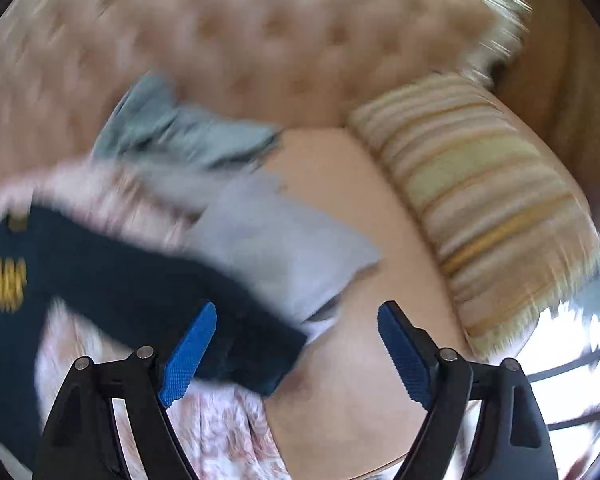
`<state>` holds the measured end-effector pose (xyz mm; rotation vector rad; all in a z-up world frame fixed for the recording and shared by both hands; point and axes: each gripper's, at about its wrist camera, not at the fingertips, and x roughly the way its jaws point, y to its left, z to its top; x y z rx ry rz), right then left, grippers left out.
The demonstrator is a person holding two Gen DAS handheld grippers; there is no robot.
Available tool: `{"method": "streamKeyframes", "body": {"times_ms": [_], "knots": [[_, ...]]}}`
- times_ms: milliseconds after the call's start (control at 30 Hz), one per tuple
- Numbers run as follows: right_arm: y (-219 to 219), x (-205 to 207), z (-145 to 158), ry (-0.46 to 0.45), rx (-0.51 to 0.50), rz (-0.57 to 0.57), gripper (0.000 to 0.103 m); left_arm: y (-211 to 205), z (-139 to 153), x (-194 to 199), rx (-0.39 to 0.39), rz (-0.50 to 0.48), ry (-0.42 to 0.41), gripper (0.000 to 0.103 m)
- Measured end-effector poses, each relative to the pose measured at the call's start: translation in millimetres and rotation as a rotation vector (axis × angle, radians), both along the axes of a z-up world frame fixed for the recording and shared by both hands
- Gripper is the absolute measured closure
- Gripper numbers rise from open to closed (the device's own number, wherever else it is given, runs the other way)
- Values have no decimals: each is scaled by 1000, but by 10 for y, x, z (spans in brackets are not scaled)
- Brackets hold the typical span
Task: Fold clothes
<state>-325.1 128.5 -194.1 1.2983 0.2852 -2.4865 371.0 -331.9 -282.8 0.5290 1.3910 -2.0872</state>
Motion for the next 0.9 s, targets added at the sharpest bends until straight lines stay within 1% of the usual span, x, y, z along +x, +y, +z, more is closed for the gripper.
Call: {"method": "streamKeyframes", "body": {"times_ms": [33, 100, 167, 300, 367, 433, 467, 533, 600, 633, 700, 767, 800, 867, 900], "knots": [[150, -51, 68, -10, -94, -55, 19, 7, 1, -2, -1, -1, 0, 69], [377, -120, 56, -58, -162, -198, 19, 12, 2, 2, -3, -2, 2, 69], [429, -140, -89, -121, -166, -200, 19, 5, 0, 6, -3, -3, 1, 69], [553, -134, -618, -243, -232, -233, 19, -1, -9, 14, 3, 1, -5, 68], [632, -98, -859, -299, -306, -279, 19, -10, -24, 7, 12, 2, -13, 69], [691, -80, -1014, -319, -402, -293, 19, -15, -38, -6, 20, 1, -23, 69], [691, -54, -1040, -307, -435, -286, 19, -17, -45, -15, 24, 1, -29, 69], [610, -50, -1031, -259, -441, -248, 19, -17, -54, -28, 28, -1, -42, 69], [480, -72, -1022, -251, -412, -188, 20, -16, -62, -38, 31, -1, -55, 69], [419, -86, -1023, -253, -388, -168, 23, -16, -66, -36, 33, 1, -60, 69], [332, -97, -997, -251, -345, -150, 84, -17, -74, -33, 37, 6, -67, 69], [289, -76, -906, -229, -315, -153, 93, -25, -84, -31, 45, 8, -69, 69], [276, -64, -867, -212, -298, -143, 96, -30, -89, -30, 49, 9, -70, 69], [195, -24, -740, -159, -231, -116, 96, -32, -95, -29, 53, 8, -71, 69], [181, -36, -696, -139, -217, -114, 96, -31, -93, -32, 51, 7, -70, 69]]}}
